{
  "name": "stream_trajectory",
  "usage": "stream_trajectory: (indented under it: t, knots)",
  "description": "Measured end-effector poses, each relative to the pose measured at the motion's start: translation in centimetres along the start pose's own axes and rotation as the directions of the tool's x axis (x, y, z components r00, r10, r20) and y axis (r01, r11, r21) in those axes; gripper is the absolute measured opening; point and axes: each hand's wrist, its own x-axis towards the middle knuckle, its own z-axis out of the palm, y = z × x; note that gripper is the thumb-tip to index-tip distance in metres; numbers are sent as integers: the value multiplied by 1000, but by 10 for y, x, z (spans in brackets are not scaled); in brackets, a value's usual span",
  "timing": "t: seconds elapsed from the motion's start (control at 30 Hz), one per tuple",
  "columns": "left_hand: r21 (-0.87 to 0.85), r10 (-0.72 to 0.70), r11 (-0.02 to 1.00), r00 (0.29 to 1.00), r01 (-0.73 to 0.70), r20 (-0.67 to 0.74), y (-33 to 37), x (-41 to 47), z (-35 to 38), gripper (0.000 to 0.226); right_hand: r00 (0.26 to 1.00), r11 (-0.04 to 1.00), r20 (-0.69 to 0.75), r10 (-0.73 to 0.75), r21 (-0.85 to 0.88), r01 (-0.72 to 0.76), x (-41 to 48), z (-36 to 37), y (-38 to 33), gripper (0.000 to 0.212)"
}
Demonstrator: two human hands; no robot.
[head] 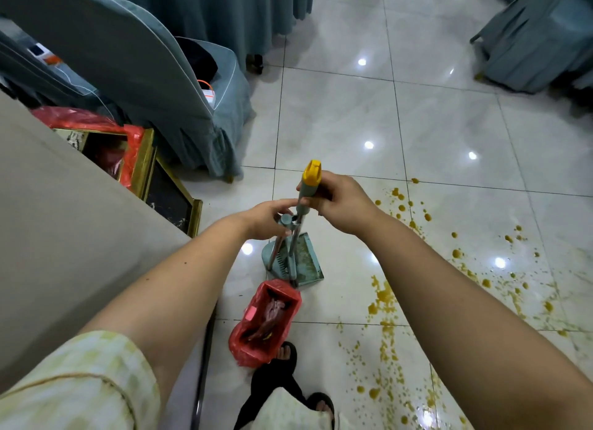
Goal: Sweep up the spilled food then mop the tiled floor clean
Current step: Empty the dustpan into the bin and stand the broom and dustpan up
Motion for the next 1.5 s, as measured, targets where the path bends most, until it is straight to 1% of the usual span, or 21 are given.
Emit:
stream_trajectory:
  t: [0.07, 0.23, 0.33, 0.4, 0.47, 0.53, 0.6, 0.67, 0.73, 0.8, 0.83, 0.87, 0.9, 0.93, 1.03, 1.07, 1.13, 1.27, 1.37, 1.43, 1.5]
  knots:
    - [-11, 7, 1000, 999, -7, 40, 0, 2, 2, 54, 1000, 999, -1, 14, 35, -14, -2, -1, 2, 17]
    - [15, 14, 1000, 998, -15, 54, 3, 3, 6, 51, 999, 990, -34, 25, 140, -20, -11, 2, 4, 20]
    - [14, 9, 1000, 998, -10, 56, 5, 0, 6, 49, 987, 986, -135, 85, 151, -64, -19, 8, 23, 24]
    - [13, 1, 1000, 998, -2, 64, 4, -3, 6, 52, 962, 979, -202, 186, 124, -164, -30, 13, 46, 19]
    - [16, 7, 1000, 998, -8, 69, 4, -6, 8, 57, 921, 945, -221, 322, 134, -298, -44, 23, 73, 15]
    - [29, 16, 999, 998, -18, 57, 4, -6, 12, 56, 879, 899, -197, 435, 138, -415, -54, 40, 98, 14]
    - [36, 18, 999, 999, -20, 34, 4, -4, 14, 56, 855, 867, -149, 497, 131, -482, -56, 58, 117, 19]
    - [39, 28, 999, 999, -29, 16, 3, -3, 15, 57, 840, 839, -78, 537, 154, -522, -48, 77, 128, 39]
    - [52, 41, 998, 999, -40, -9, 0, 0, 14, 54, 838, 835, -44, 544, 129, -535, -32, 100, 139, 73]
    - [82, 55, 995, 998, -52, -42, -2, 2, 15, 50, 851, 852, -56, 523, 71, -519, -16, 127, 149, 106]
    - [89, 66, 994, 996, -61, -53, -5, 3, 17, 48, 857, 859, -64, 512, 51, -509, -7, 141, 153, 117]
    - [95, 78, 993, 995, -72, -62, -7, 3, 19, 46, 865, 869, -87, 494, 44, -493, 0, 155, 155, 123]
    - [104, 90, 991, 993, -81, -81, -10, 3, 20, 45, 868, 878, -132, 479, 60, -475, 8, 168, 157, 123]
    - [118, 89, 990, 991, -77, -102, -13, 4, 20, 45, 860, 883, -198, 470, 102, -458, 16, 180, 158, 116]
    - [89, 97, 992, 988, -86, -120, -15, 4, 16, 45, 802, 872, -355, 481, 284, -398, 27, 202, 155, 76]
    - [75, 103, 993, 988, -95, -118, -14, 3, 14, 44, 790, 874, -382, 479, 290, -390, 29, 206, 155, 65]
    - [49, 100, 994, 985, -94, -137, -13, 3, 12, 40, 789, 889, -411, 456, 244, -387, 35, 210, 157, 52]
    - [45, 102, 994, 974, -95, -202, -12, 4, 12, 32, 830, 907, -367, 420, 195, -372, 42, 213, 161, 39]
    - [47, 86, 996, 978, -78, -193, -12, 5, 11, 29, 842, 908, -340, 419, 189, -375, 40, 212, 162, 36]
    - [101, 81, 993, 974, -60, -213, -12, 5, 14, 28, 853, 903, -302, 426, 206, -378, 37, 206, 160, 37]
    - [197, 91, 979, 967, -43, -240, -10, 2, 18, 30, 875, 893, -218, 433, 233, -385, 33, 198, 158, 43]
